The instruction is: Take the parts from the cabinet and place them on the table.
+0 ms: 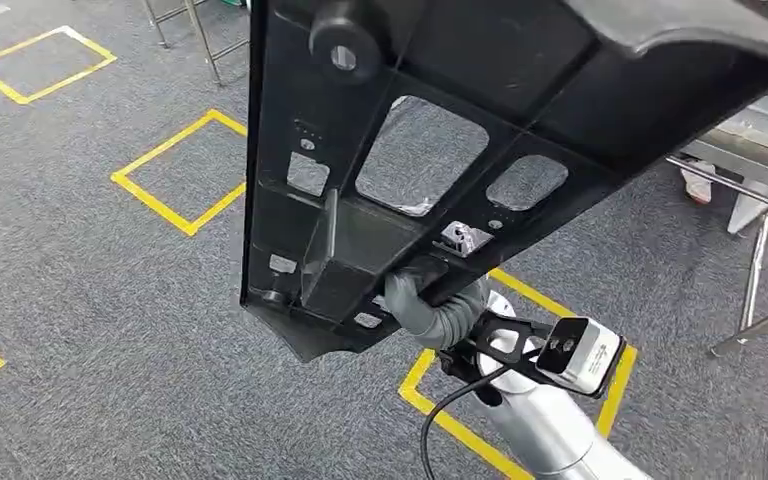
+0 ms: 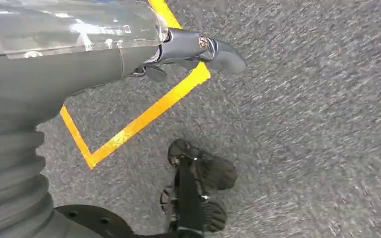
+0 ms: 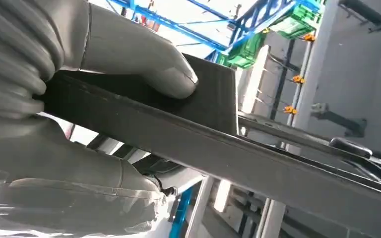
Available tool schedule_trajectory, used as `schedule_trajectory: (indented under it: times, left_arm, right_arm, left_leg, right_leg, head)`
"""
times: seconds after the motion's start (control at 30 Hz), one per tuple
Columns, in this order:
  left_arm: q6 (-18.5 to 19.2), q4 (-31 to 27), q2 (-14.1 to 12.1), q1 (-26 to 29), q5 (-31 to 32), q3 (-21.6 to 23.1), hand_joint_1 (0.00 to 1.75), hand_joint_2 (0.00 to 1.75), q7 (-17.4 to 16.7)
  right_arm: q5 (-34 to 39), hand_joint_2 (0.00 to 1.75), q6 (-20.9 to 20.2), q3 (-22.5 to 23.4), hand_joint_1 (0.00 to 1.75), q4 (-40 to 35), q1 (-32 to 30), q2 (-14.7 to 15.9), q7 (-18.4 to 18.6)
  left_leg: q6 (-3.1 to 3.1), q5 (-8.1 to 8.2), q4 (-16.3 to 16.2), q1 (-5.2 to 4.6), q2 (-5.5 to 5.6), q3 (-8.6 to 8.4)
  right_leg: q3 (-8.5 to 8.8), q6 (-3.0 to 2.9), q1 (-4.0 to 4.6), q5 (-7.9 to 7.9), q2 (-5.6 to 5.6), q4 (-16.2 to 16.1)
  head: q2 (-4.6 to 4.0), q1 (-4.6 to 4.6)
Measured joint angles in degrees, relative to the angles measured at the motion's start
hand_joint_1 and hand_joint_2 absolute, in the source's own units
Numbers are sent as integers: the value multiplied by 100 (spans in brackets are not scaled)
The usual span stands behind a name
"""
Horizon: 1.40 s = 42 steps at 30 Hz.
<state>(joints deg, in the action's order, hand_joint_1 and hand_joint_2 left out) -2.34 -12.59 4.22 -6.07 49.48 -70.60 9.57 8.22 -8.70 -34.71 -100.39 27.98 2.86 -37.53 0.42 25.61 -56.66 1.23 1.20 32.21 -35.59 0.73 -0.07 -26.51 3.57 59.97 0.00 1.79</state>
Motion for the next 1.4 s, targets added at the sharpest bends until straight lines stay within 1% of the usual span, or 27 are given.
schedule_trajectory:
  times: [0.07, 0.1, 0.13, 0.17, 0.23, 0.27, 0.3, 0.43, 0.47, 0.53, 0.6, 0.63, 0.67, 0.7, 0.77, 0.8, 0.83, 0.93, 0.97, 1.03, 1.1, 1.17, 1.2, 1.27, 1.3, 1.33, 1.4]
  left_arm:
    - [2, 2, 2, 15, -9, 0, 0, 175, 0]
    - [0, 2, 2, 34, -17, 0, 0, 175, -2]
    - [0, 2, 2, 40, -22, -2, 0, 175, -2]
    - [2, 2, 2, 37, -30, -4, 0, 175, -2]
    - [24, 2, 9, 32, -31, -4, 0, 175, 0]
    - [31, 2, 20, 27, -31, -4, 0, 175, 0]
    - [48, 2, 22, 25, -31, -4, 0, 175, 2]
    - [65, 2, 26, 13, -31, -4, 0, 175, 18]
    - [66, 2, 26, 2, -31, -7, 0, 175, 20]
    - [70, 2, 22, -3, -31, -7, 0, 175, 37]
    - [81, 2, 24, 25, -29, -7, 0, 175, 35]
    - [81, 2, 22, 44, -31, -9, 0, 175, 35]
    - [81, 2, 22, 54, -31, -11, 0, 175, 35]
    - [81, 2, 22, 53, -31, -11, 0, 175, 35]
    - [81, 2, 13, 46, -33, -13, 0, 175, 37]
    - [81, 2, 13, 51, -35, -18, 0, 175, 37]
    - [81, 2, 13, 47, -43, -30, 0, 175, 39]
    - [59, 2, 13, 41, -90, -61, 0, 175, 55]
    - [61, 2, 26, 32, -94, -68, 0, 175, 55]
    - [59, 0, 26, 17, -98, -83, 0, 175, 61]
    - [59, 0, 26, 36, -101, -90, 0, 175, 61]
    - [59, 2, 24, 41, -103, -92, 0, 175, 61]
    - [59, 2, 24, 39, -103, -92, 0, 175, 61]
    - [61, 2, 26, 30, -103, -92, 0, 175, 61]
    - [61, 2, 31, 22, -103, -92, 0, 175, 61]
    - [61, 2, 33, 19, -103, -92, 0, 175, 61]
    - [57, 0, 31, 16, -109, -92, 0, 175, 61]
  right_arm:
    - [4, 175, 22, -2, 175, 9, -2, 4, -24]
    - [7, 175, 44, -6, 175, 20, -18, 7, -50]
    - [7, 175, 46, -11, 175, 31, -31, 15, -59]
    - [7, 175, 46, -15, 175, 44, -47, 28, -66]
    - [-4, 175, 40, -24, 175, 50, -70, 44, -101]
    - [-11, 175, 37, -28, 175, 50, -70, 53, -129]
    - [-24, 175, 37, -28, 175, 50, -66, 59, -151]
    - [-83, 175, 35, -35, 175, 50, -126, 87, -166]
    - [-98, 175, 29, -35, 175, 42, -135, 94, -166]
    - [-105, 175, 14, -37, 175, 35, -140, 96, -166]
    - [-105, 175, -4, -37, 175, 37, -169, 101, -166]
    - [-105, 175, -13, -37, 175, 40, -198, 101, -166]
    - [-105, 175, -17, -37, 175, 39, -218, 101, -166]
    - [-109, 175, -30, -37, 175, 39, -229, 101, -166]
    - [-109, 175, -37, -37, 175, 35, -230, 101, -166]
    - [-125, 175, -52, -37, 175, 22, -238, 101, -166]
    - [-133, 175, -67, -37, 175, 9, -239, 101, -166]
    - [-160, 175, -89, -37, 175, -20, -262, 101, -166]
    - [-162, 175, -96, -33, 175, -37, -261, 103, -166]
    - [-168, 175, -107, -33, 175, -70, -249, 103, -166]
    - [-168, 175, -118, -33, 175, -74, -257, 103, -166]
    - [-168, 175, -122, -33, 175, -74, -282, 109, -166]
    - [-168, 175, -129, -33, 175, -74, -285, 109, -166]
    - [-168, 175, -135, -33, 175, -76, -281, 109, -166]
    - [-168, 175, -135, -33, 175, -81, -279, 109, -166]
    - [-168, 175, -135, -33, 175, -89, -270, 109, -166]
    - [-168, 175, -137, -31, 175, -98, -268, 109, -166]
  left_leg:
    - [47, 6, 0, -24, -111, 7]
    - [57, 14, -1, -36, -191, 9]
    - [60, 17, -3, -43, -259, 11]
    - [60, 24, -3, -46, -319, 6]
    - [46, 44, -5, -51, -425, -15]
    - [29, 60, -5, -56, -474, -39]
    - [9, 73, -3, -68, -513, -59]
    - [-114, 112, 5, -104, -711, -100]
    - [-154, 159, -14, -97, -720, -91]
    - [-199, 466, -490, -61, -306, 71]
    - [-241, 907, -1457, -46, -172, 539]
    - [-254, 994, -1828, -46, -167, 738]
    - [-257, 928, -1876, -46, -167, 785]
    - [-258, 720, -1639, -42, -164, 702]
    - [-246, 151, -625, -12, -86, 249]
    - [-233, 25, -183, 19, 120, 65]
    - [-209, 108, -72, 25, 307, 3]
    - [-105, 96, -121, -19, 168, 24]
    - [-48, 61, -62, 38, 109, 4]
    - [46, 47, -24, 22, -14, -14]
    - [64, 54, -24, -3, -147, -10]
    - [64, 65, -28, -9, -275, -8]
    - [55, 74, -28, -10, -334, -16]
    - [27, 100, -31, -10, -436, -56]
    - [6, 118, -31, -16, -478, -84]
    - [-34, 145, -46, -61, -515, -89]
    - [-95, 166, -46, -62, -596, -101]
  right_leg:
    - [-410, 29, -22, -436, -240, 835]
    - [-651, 41, -33, -612, -285, 1315]
    - [-782, 51, -40, -650, -302, 1571]
    - [-764, 54, -49, -560, -314, 1526]
    - [-358, 30, -53, -122, -373, 742]
    - [-43, -2, -41, 108, -490, 170]
    - [158, -41, 2, 111, -760, -225]
    - [128, -128, 63, 122, -543, -252]
    - [175, -178, -9, 164, -481, -324]
    - [202, -230, -20, 173, -412, -342]
    - [196, -253, -12, 164, -295, -336]
    - [190, -254, -11, 163, -218, -324]
    - [190, -253, -12, 162, -150, -314]
    - [193, -241, -17, 154, -77, -298]
    - [214, -203, -29, 127, 59, -258]
    - [208, -177, -31, 109, 100, -238]
    - [162, -141, 3, 101, 161, -189]
    - [122, -31, -52, 152, 302, -240]
    - [109, 12, -18, 139, 318, -230]
    - [-47, 24, -10, -111, -185, 133]
    - [-539, 58, -46, -582, -302, 1138]
    - [-815, 84, -67, -682, -308, 1661]
    - [-752, 87, -70, -544, -324, 1516]
    - [-231, 50, -66, -45, -416, 527]
    - [78, 4, -48, 154, -586, -27]
    - [171, -17, 23, 83, -739, -234]
    - [134, -52, 28, 110, -608, -229]
  head:
    - [0, 2]
    - [0, 2]
    - [0, 2]
    - [0, 4]
    - [0, 2]
    - [0, 4]
    - [0, 2]
    - [0, 4]
    - [0, 4]
    - [0, 6]
    - [0, 4]
    - [0, 4]
    - [0, 4]
    - [0, 4]
    - [0, 4]
    - [0, 4]
    - [0, 4]
    - [0, 4]
    - [0, 4]
    - [0, 4]
    - [0, 4]
    - [0, 4]
    - [0, 4]
    - [0, 4]
    - [0, 4]
    - [0, 4]
    - [0, 4]
